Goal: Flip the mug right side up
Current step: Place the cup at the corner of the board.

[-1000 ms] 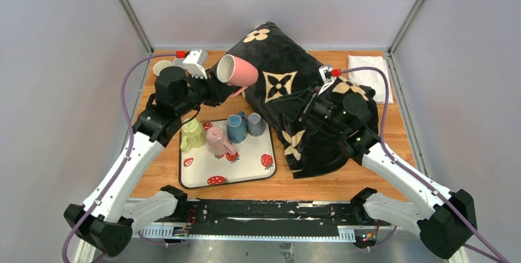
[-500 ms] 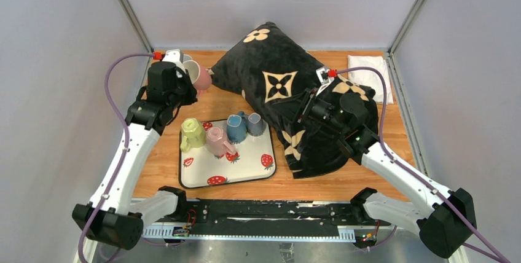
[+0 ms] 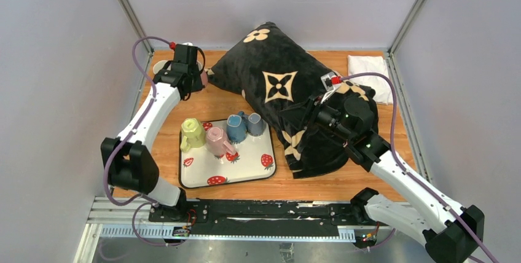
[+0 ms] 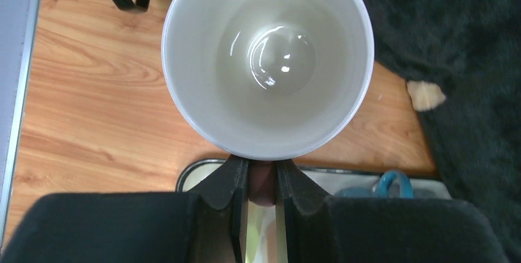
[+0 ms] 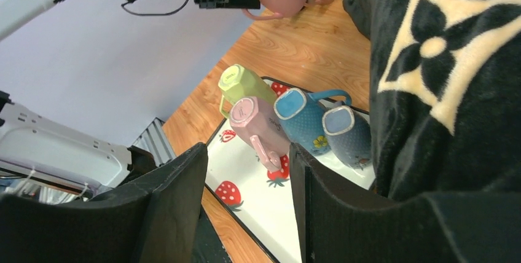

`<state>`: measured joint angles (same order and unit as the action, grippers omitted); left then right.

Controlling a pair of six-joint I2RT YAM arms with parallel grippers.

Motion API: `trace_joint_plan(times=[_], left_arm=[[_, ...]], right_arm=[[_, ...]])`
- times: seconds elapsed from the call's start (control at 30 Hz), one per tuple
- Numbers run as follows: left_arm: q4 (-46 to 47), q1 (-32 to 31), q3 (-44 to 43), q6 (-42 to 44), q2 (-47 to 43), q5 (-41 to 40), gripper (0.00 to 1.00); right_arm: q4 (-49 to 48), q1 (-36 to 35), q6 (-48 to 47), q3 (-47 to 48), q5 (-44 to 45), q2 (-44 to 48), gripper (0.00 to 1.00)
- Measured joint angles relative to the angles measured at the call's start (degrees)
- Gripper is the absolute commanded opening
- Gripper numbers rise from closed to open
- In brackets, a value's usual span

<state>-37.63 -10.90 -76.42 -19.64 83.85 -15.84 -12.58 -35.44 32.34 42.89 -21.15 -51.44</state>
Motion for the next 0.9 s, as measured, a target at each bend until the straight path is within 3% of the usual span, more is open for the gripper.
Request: trace_joint_plan(times=[0.4,0.9], left_arm=[[1.6,0.0,-4.4,-1.2,12.4,-5.0,0.0],[6.1,0.0,-5.0,-0.2,17.8,-5.9,0.0]], right_arm=[[8.9,-0.1,-5.4,0.2,4.2,3.5,0.56],[12.3,-0.1,-7.9,1.1,5.5,3.7,0.56]])
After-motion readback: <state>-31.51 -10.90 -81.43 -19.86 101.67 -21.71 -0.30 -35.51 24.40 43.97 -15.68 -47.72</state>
